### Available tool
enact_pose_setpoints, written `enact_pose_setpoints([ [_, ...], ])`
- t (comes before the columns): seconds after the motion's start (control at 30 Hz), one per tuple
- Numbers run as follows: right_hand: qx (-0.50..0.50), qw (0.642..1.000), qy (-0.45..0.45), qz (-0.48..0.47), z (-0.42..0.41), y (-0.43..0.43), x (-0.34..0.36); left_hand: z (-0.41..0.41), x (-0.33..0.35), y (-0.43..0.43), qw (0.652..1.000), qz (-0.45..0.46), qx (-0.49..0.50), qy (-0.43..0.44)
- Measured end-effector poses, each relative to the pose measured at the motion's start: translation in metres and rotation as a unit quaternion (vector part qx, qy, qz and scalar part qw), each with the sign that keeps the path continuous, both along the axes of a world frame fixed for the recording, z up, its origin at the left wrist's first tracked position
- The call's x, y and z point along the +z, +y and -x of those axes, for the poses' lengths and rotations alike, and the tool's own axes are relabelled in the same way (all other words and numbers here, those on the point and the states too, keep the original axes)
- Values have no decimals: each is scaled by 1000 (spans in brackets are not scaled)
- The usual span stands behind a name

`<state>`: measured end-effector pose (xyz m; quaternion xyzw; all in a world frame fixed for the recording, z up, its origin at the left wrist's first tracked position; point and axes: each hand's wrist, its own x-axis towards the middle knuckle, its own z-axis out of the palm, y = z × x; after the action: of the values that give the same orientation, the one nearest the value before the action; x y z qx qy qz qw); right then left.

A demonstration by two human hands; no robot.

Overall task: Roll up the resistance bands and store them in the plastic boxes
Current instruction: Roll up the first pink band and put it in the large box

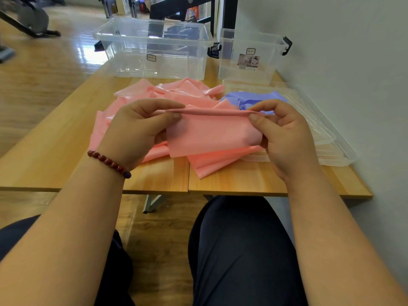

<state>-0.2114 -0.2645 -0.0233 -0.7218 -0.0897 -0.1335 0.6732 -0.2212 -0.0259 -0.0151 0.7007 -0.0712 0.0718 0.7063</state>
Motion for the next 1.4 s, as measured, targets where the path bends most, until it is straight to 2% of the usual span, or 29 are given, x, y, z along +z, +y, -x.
enact_pose_setpoints([
  [0.1,22,999,4,-49,1,1,1,-1,1,1,999,34,-34,16],
  [0.23,24,997,14,-74,2,3,2,-1,0,1,988,123,-66,67],
  [0.33,27,996,24,-87,3,1,3,-3,-1,3,984,140,-74,83],
  [0.43,29,997,21,-75,3,0,2,-3,0,5,988,113,-74,69],
  [0.57,-24,1000,-1,-12,1,-1,-3,-3,0,1,998,50,-32,25],
  [0.77,-22,999,-13,39,3,-2,-3,-4,-3,4,999,-3,-4,41],
  [1.0,-32,998,-36,40,5,-2,-1,1,2,1,999,11,-17,31],
  [1.13,-23,998,-51,13,7,0,1,1,4,2,995,74,-57,39],
  [1.4,-15,999,-30,-31,4,-1,1,4,5,5,986,123,-87,71],
])
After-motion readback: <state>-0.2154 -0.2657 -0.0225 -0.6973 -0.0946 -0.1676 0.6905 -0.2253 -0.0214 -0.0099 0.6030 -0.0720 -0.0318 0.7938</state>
